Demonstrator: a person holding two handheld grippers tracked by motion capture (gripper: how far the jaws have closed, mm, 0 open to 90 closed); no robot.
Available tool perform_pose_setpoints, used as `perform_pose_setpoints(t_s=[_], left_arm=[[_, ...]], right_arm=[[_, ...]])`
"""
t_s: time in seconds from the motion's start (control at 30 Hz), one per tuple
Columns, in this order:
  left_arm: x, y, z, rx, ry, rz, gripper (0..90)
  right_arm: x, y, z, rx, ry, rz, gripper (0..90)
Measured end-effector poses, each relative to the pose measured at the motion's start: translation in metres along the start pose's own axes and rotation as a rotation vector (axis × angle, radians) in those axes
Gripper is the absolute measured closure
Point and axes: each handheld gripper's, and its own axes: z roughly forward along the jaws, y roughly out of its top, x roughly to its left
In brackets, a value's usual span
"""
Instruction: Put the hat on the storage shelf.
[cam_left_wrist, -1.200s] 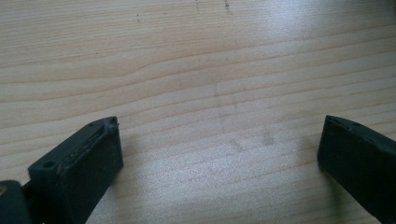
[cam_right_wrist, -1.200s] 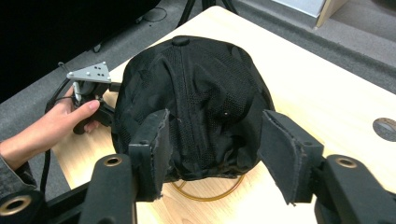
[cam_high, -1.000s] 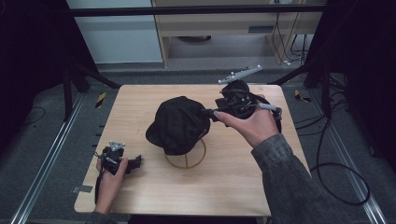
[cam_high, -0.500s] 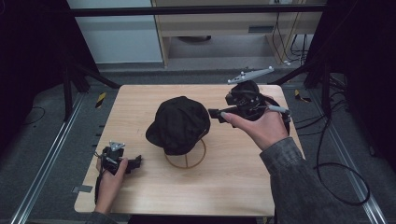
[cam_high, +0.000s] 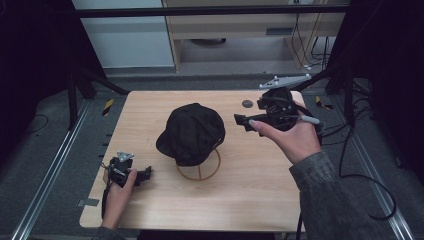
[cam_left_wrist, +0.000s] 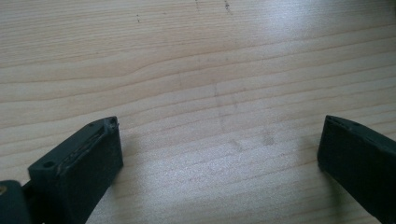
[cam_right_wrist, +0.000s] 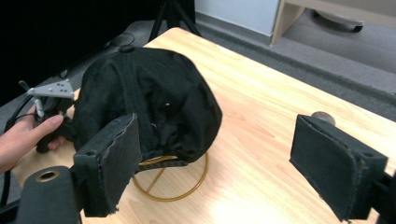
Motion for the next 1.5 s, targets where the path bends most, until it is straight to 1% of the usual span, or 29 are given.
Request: perform_pose_setpoints(t_s=[0.17,0.37,0.47,0.57,0.7,0.77,0.9,1.13,1.27,1.33,1.37,1.4,1.43,1.5], left_arm=[[0.000,0.000,0.000,0.000,-0.001,-0.001,0.0],[0.000,0.000,0.000,0.000,-0.001,-0.001,0.0],[0.000,0.000,0.000,0.000,0.000,0.000,0.0],[0.000,0.000,0.000,0.000,-0.001,-0.001,0.0],[0.000,0.000,0.000,0.001,-0.001,0.000,0.0],[0.000,0.000,0.000,0.002,-0.001,0.002,0.0],[0.000,0.000,0.000,0.002,-0.001,0.002,0.0],[0.000,0.000,0.000,0.002,-0.001,0.002,0.0],[0.000,0.000,0.000,0.002,-0.001,0.002,0.0],[0.000,0.000,0.000,0.002,-0.001,0.003,0.0],[0.000,0.000,0.000,0.002,-0.001,0.002,0.0],[0.000,0.000,0.000,0.002,-0.001,0.002,0.0],[0.000,0.000,0.000,0.002,-0.001,0.002,0.0],[0.000,0.000,0.000,0.002,-0.001,0.002,0.0]], right_arm=[[-0.008,-0.004,-0.006,-0.015,-0.030,0.015,13.3],[-0.016,-0.010,-0.014,-0.034,-0.056,0.027,11.3],[-0.018,-0.013,-0.015,-0.041,-0.062,0.028,11.0],[-0.022,-0.018,-0.016,-0.047,-0.074,0.039,10.3],[-0.030,-0.030,-0.016,-0.049,-0.105,0.043,9.6],[-0.032,-0.033,-0.016,-0.049,-0.110,0.045,9.5],[-0.041,-0.049,-0.014,-0.034,-0.127,0.060,7.8],[-0.048,-0.074,-0.008,-0.020,-0.146,0.050,6.4],[-0.054,-0.093,0.000,-0.006,-0.152,0.062,6.8],[-0.057,-0.103,0.005,0.002,-0.160,0.077,8.2],[-0.059,-0.114,0.012,0.017,-0.171,0.091,10.0],[-0.059,-0.114,0.012,0.017,-0.171,0.091,10.0],[-0.060,-0.118,0.015,0.022,-0.173,0.094,10.8],[-0.062,-0.131,0.022,0.042,-0.182,0.109,11.7]])
